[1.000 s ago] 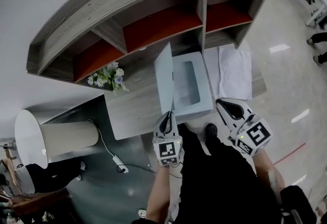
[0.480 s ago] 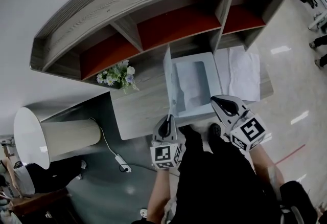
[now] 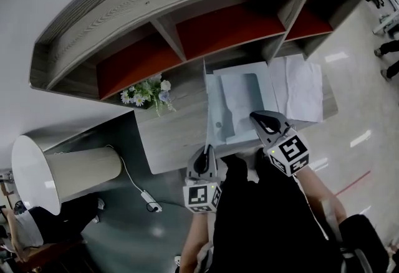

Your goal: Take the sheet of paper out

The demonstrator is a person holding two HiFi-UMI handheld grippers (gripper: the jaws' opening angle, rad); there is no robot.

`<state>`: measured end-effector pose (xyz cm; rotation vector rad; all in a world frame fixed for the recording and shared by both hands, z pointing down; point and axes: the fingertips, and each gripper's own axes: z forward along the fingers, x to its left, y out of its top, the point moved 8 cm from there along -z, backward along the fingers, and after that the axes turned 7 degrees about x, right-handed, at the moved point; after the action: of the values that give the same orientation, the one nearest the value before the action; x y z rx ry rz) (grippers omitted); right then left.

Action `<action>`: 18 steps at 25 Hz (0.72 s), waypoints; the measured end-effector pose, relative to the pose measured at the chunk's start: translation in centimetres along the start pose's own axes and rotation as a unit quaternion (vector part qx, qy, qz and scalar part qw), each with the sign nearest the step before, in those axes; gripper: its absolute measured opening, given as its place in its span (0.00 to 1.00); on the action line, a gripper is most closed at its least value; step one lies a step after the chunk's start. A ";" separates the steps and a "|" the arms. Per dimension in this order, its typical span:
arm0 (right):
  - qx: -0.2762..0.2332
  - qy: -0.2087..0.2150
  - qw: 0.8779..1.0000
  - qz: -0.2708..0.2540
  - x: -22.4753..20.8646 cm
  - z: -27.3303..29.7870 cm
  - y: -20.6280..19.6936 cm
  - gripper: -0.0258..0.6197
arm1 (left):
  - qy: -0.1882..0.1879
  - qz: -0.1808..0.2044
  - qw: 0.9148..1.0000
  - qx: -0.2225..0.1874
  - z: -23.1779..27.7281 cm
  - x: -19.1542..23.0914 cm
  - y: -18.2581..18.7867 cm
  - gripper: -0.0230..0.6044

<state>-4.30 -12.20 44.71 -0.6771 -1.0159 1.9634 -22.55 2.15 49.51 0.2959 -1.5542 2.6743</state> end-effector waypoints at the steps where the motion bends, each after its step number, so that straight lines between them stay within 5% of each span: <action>1: 0.007 -0.005 1.000 -0.001 0.0 0.8 -0.3 0.06 | -0.002 -0.002 1.000 0.000 -0.1 0.4 -0.1 0.06; 18: 0.133 -0.030 0.991 0.011 0.7 12.9 -6.3 0.13 | -0.037 -0.019 0.999 0.013 -1.1 4.3 -1.0 0.06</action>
<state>-11.68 -14.64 56.78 -0.4838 -0.7639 2.1012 -26.84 3.29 50.59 0.4244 -1.5176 2.6865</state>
